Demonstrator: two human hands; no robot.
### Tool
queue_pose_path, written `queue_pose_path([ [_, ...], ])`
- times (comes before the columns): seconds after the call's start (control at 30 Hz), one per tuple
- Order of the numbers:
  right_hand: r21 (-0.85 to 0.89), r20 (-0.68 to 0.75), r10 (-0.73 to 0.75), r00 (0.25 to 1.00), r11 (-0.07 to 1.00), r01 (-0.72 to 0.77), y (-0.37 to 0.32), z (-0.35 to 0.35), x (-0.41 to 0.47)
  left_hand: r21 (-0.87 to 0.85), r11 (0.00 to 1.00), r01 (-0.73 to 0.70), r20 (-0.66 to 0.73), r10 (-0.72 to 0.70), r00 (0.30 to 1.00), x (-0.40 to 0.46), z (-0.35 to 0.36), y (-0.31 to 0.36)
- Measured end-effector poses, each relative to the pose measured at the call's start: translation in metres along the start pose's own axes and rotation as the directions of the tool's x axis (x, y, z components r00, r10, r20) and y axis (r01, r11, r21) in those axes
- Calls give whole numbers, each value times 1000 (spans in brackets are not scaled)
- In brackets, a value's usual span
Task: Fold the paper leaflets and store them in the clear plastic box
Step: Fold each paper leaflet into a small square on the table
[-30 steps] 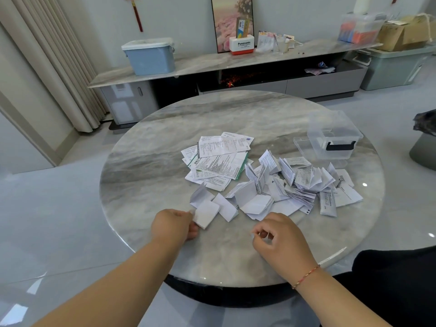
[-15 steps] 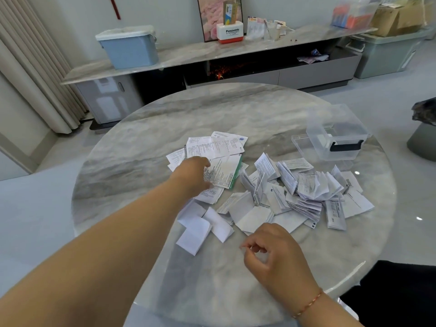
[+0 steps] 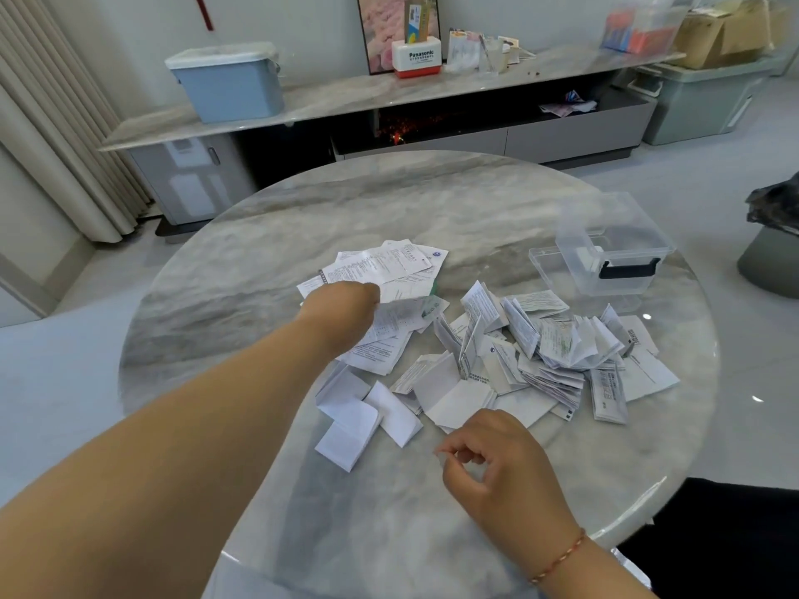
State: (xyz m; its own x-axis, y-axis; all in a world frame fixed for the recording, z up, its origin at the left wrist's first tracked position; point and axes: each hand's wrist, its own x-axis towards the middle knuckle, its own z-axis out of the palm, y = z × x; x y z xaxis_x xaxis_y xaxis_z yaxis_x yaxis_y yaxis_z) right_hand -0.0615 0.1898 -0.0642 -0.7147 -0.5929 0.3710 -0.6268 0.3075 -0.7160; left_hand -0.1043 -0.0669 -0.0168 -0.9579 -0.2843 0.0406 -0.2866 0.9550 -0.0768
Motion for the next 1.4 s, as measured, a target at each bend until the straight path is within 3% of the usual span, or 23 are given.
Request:
queue_pose_path([
  [0.07,-1,5,18,1000,1000,-18,0,0,0,-30,999,25,-167,-30,986,-9,-10,0],
  [0.13,6,17,32,999,999,-32,-2,-1,-2,-159,983,88,-241,-125,963,-23,-23,-1],
  [0.23,7,34,50,998,999,-51,-4,-3,-4,-425,886,187,-235,-307,922,-44,-42,-2],
  [0.4,-8,27,68,997,998,-68,-6,-15,-8,-698,693,182,-249,-472,845,-94,-66,7],
  [0.5,9,-28,106,994,994,-106,-7,-25,-9,-701,693,166,-262,-468,844,-136,-78,25],
  [0.6,135,-26,168,985,977,-163,-9,-35,-12,-728,675,119,-211,-386,898,-180,-68,46],
  [0.77,147,178,98,979,981,-125,-17,-46,-24,-805,593,23,-57,-116,992,-235,-18,70],
  [0.87,-3,354,80,932,996,-85,-14,-47,-30,-746,666,7,-8,-20,1000,-250,13,77],
  [0.93,-65,446,142,884,990,-125,-10,-46,-35,-709,704,33,-5,-51,999,-255,27,80],
  [1.0,-78,454,201,868,979,-186,-4,-43,-38,-728,675,119,11,-161,987,-257,32,85],
  [1.1,-60,365,304,880,951,-304,-1,-40,-38,-773,588,238,45,-323,945,-252,36,91],
  [1.2,-132,276,341,899,940,-316,-2,-29,-37,-806,511,299,58,-433,899,-246,36,96],
  [1.3,-249,215,380,900,912,-326,-11,-21,-40,-704,651,284,-170,-543,822,-246,42,98],
  [1.33,-273,199,406,892,897,-348,-13,-21,-42,-641,742,198,-297,-478,827,-248,45,98],
  [1.4,-285,191,464,865,869,-403,-20,-21,-48,-430,901,-59,-452,-158,878,-252,51,104],
])
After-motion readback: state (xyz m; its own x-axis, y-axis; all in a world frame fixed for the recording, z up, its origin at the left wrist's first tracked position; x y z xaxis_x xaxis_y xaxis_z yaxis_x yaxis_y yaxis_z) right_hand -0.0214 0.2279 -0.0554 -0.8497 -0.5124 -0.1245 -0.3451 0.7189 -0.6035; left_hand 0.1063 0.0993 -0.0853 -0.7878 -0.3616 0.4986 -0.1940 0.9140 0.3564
